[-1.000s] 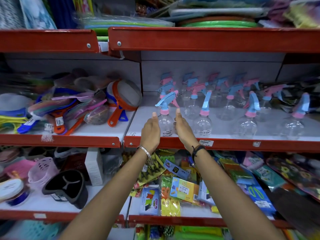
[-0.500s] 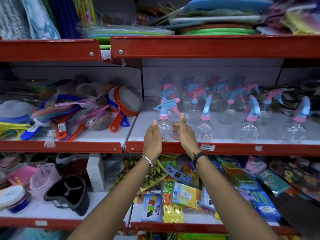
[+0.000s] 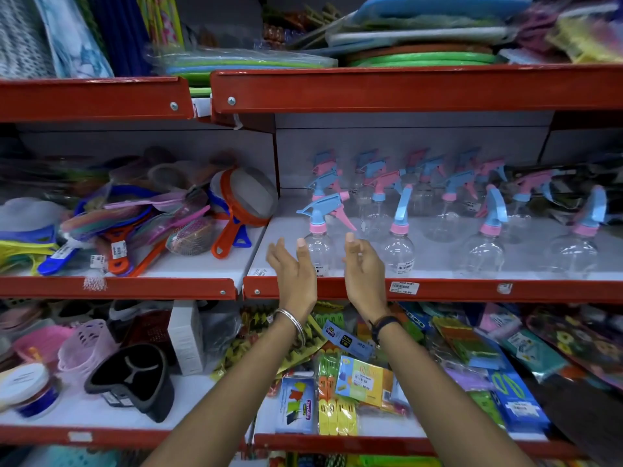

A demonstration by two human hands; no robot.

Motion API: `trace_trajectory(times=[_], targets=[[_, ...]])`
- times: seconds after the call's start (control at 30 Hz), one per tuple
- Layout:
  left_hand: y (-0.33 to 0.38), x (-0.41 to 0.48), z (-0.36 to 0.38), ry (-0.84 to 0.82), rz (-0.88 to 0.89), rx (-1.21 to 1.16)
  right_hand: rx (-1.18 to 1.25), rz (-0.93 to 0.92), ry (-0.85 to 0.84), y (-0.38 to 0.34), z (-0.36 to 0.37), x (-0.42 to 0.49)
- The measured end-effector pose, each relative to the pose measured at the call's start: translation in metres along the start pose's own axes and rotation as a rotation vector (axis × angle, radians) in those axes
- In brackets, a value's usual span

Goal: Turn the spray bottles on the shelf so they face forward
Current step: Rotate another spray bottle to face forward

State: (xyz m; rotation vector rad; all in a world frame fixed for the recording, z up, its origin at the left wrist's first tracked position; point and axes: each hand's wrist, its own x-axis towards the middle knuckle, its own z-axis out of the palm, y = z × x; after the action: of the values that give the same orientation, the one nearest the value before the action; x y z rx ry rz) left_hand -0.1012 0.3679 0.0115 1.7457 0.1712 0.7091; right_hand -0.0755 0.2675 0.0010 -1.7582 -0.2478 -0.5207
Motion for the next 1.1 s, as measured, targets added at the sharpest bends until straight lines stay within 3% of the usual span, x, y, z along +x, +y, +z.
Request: trace_trajectory(times=[0.13, 0.2, 0.27, 0.4, 0.5, 0.6, 0.73, 1.1], targets=[[-0.005, -0.02, 0.016, 0.142, 0.176, -0.059, 0.068, -0.188, 0.289, 0.004, -0.027, -0.009], [-0.004, -0.029, 0.028, 0.08, 0.272, -0.039, 0.137, -0.202, 0.453, 0.007, -0.046, -0.003], [-0.001, -0.035, 0.043, -0.045, 0.347, 0.051, 0.184, -0.129, 0.509, 0.014, -0.065, 0.009], [0.011, -0.045, 0.078, -0.244, 0.304, 0.01, 0.12, 0.056, 0.264, 0.033, -0.092, 0.037], [0.017, -0.049, 0.096, -0.266, 0.199, -0.052, 0.103, 0.204, -0.006, 0.036, -0.1, 0.047], [0.021, -0.051, 0.106, -0.271, 0.142, -0.05, 0.084, 0.252, -0.127, 0.032, -0.103, 0.047], [0.022, -0.047, 0.114, -0.246, 0.113, -0.04, 0.117, 0.218, -0.148, 0.03, -0.108, 0.041], [0.029, -0.037, 0.115, -0.225, 0.038, -0.096, 0.084, 0.108, -0.01, 0.04, -0.107, 0.032]])
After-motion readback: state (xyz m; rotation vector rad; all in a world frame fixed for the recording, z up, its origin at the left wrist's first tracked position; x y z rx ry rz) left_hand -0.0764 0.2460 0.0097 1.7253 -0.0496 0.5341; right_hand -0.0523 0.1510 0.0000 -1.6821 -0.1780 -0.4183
